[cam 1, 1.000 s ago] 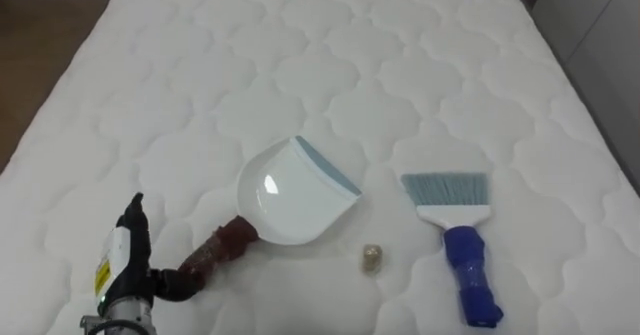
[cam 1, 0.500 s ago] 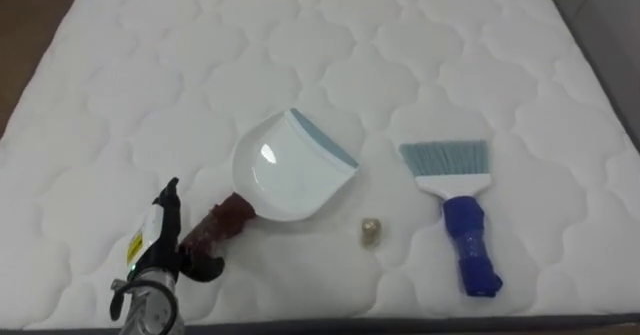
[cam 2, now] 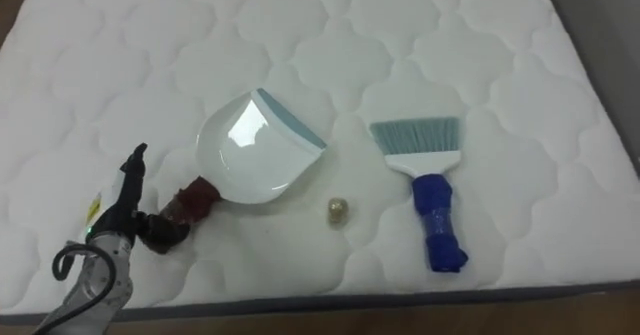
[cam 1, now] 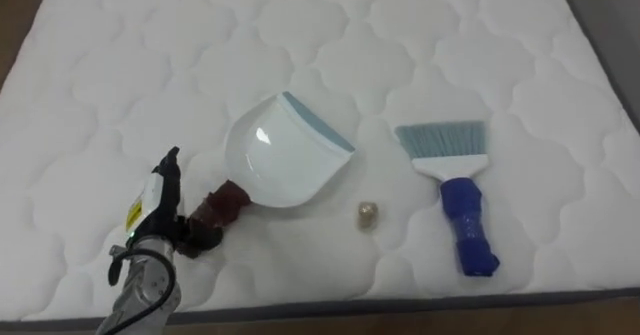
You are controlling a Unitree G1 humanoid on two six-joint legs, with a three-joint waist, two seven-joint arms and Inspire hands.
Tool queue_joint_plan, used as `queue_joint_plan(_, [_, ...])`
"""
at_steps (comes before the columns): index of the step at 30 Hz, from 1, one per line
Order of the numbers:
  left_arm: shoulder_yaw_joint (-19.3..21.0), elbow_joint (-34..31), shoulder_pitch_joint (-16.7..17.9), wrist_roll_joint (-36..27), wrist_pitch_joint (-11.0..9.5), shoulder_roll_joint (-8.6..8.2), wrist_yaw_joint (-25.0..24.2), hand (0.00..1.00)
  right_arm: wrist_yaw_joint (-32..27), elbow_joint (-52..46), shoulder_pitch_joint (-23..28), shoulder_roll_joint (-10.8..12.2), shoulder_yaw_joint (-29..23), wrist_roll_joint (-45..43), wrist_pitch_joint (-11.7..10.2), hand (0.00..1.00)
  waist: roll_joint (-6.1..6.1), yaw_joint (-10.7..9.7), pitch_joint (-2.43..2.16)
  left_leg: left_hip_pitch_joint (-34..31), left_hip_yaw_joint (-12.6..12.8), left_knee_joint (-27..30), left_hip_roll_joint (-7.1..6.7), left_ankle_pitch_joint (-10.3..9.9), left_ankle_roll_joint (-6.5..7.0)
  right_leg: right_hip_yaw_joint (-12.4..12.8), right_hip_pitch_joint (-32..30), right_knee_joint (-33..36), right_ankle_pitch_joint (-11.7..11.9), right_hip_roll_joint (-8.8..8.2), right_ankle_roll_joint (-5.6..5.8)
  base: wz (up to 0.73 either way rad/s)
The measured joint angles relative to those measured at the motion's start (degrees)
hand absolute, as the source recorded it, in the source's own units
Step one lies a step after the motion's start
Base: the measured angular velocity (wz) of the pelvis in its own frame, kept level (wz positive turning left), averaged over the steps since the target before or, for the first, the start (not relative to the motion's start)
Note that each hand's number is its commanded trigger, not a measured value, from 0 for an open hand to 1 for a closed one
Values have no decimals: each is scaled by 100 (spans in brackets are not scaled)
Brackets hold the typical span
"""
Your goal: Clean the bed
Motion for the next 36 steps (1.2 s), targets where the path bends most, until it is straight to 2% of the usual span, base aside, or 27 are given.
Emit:
queue_joint_plan(2, [0, 190, -99, 1, -24, 5, 5, 0, 5, 2, -82, 1, 66, 1, -5, 0, 23, -79, 31, -147, 30, 139, -3, -1, 1, -37, -119, 131, -32, -29, -3, 12])
queue_joint_plan(5, [-7, 487, -326, -86, -49, 26, 20, 0, 14, 47, -161, -16, 86, 9, -8, 0, 12, -93, 69, -302, 285, 238, 34, -8, 12, -36, -336, 370, -106, -85, -14, 4])
queue_joint_plan(7, [-48, 636, -485, -230, -51, 34, 75, 0, 20, 69, -231, -37, 233, 11, -6, 0, 28, -93, 89, -424, 338, 300, 54, -22, 28, -30, -475, 494, -115, -96, -24, 0])
queue_joint_plan(10, [-121, 784, -630, -268, -73, 44, 119, 0, 16, 90, -242, -65, 440, -9, 9, 0, 39, -99, 93, -545, 383, 342, 53, -25, 31, -4, -659, 658, -121, -124, -34, -1])
queue_joint_plan(16, [-173, 853, -677, -593, -91, 47, 204, 0, 9, 144, -325, -76, 705, -8, 54, 0, 70, -125, 116, -889, 491, 592, 77, -27, 35, 19, -1072, 982, -153, -144, -93, -8])
queue_joint_plan(21, [-217, 1166, -873, -856, -90, 54, 389, 0, -12, 179, -380, -82, 760, 13, 61, 0, 127, -115, 166, -1087, 534, 720, 89, -27, 26, 38, -1321, 1207, -180, -190, -145, -2])
queue_joint_plan(23, [-216, 1272, -974, -894, -89, 61, 397, 0, -18, 194, -433, -82, 770, 52, 60, 0, 135, -119, 171, -1157, 554, 747, 88, -15, 12, 23, -1404, 1245, -197, -220, -172, -2])
queue_joint_plan(31, [-238, 1272, -1061, -1123, -91, 85, 483, 0, -120, 195, -507, -77, 806, 63, 54, 0, 125, -154, 178, -1263, 609, 806, 119, -2, -11, 3, -1498, 1260, -264, -225, -211, 0])
queue_joint_plan(36, [-254, 1272, -1183, -1128, -91, 152, 483, 0, -124, 206, -553, -76, 970, 386, 53, 0, 62, -163, 217, -1272, 630, 819, 118, -2, -10, 0, -1515, 1325, -270, -241, -202, 0])
